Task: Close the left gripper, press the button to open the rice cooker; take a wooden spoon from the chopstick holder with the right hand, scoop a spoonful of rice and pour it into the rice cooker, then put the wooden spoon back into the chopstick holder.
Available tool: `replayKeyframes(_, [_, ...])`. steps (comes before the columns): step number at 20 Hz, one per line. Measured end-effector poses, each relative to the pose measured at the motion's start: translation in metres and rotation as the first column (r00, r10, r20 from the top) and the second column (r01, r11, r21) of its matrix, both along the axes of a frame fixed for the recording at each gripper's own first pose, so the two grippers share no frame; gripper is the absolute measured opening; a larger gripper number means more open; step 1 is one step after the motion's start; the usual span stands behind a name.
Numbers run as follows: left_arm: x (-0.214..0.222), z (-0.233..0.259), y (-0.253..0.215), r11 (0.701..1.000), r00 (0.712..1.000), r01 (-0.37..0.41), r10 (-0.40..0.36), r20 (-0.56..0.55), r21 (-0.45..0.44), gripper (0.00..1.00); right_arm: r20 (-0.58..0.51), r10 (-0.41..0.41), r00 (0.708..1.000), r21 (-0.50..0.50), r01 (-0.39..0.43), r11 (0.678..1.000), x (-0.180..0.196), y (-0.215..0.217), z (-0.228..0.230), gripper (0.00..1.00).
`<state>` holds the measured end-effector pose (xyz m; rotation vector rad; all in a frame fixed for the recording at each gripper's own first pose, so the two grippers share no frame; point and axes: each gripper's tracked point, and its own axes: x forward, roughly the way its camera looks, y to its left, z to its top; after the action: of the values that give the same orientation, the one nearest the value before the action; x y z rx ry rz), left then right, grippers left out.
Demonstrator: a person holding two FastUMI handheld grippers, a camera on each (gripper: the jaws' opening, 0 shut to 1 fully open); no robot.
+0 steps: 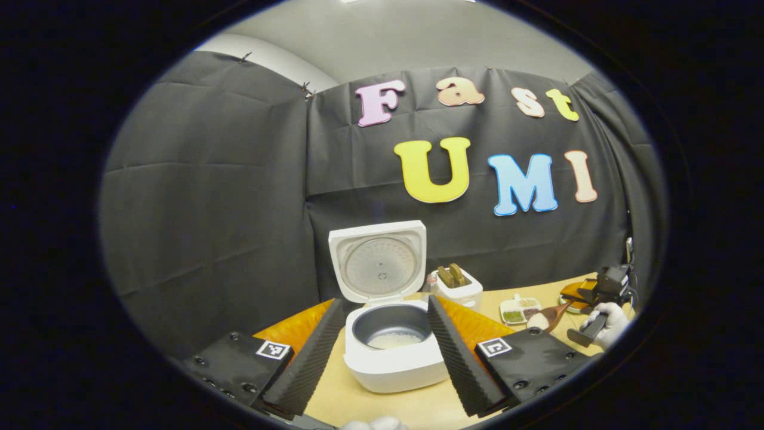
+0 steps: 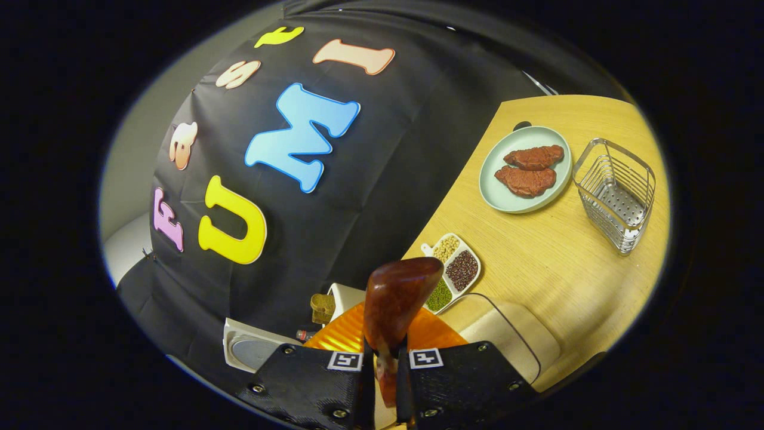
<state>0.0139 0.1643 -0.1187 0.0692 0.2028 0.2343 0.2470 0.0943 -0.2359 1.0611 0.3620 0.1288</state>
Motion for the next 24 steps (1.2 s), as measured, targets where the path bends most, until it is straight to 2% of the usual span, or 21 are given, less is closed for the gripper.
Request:
replayKeyframes(5, [-0.004, -0.003, 0.008, 1.0, 1.0, 0.001, -0.001, 0.007, -0.008, 0.99, 0.008, 0.006, 1.0, 0.046, -0.006, 0.999, -0.004, 0.023, 0.034, 0.14])
replayKeyframes(9, [-0.009, -0.001, 0.018, 1.0, 1.0, -0.011, 0.012, 0.02, -0.008, 0.98, 0.05, 0.057, 0.997, 0.046, -0.059, 0.997, -0.006, 0.069, 0.069, 0.14])
replayKeyframes(10, [-0.01, 0.002, 0.021, 1.0, 0.999, -0.019, 0.019, 0.029, -0.007, 0.96, 0.057, 0.073, 0.996, 0.042, -0.076, 0.996, -0.005, 0.084, 0.076, 0.14])
replayKeyframes(13, [-0.014, 0.004, 0.034, 0.999, 0.998, -0.049, 0.049, 0.044, -0.015, 1.0, 0.083, 0.138, 0.987, 0.027, -0.141, 0.99, -0.008, 0.132, 0.097, 0.14])
replayKeyframes(16, [-0.018, 0.008, 0.049, 0.996, 0.994, -0.09, 0.091, 0.055, -0.021, 1.0, 0.069, 0.181, 0.981, 0.03, -0.184, 0.983, -0.004, 0.179, 0.102, 0.14])
replayKeyframes(18, [-0.023, 0.005, 0.058, 0.993, 0.992, -0.113, 0.114, 0.056, -0.024, 0.97, 0.076, 0.206, 0.976, 0.018, -0.208, 0.978, 0.002, 0.209, 0.106, 0.14])
replayKeyframes(24, [-0.041, -0.007, 0.09, 0.979, 0.979, -0.202, 0.202, 0.033, -0.021, 0.98, 0.092, 0.312, 0.946, -0.096, -0.303, 0.948, 0.004, 0.312, 0.098, 0.14])
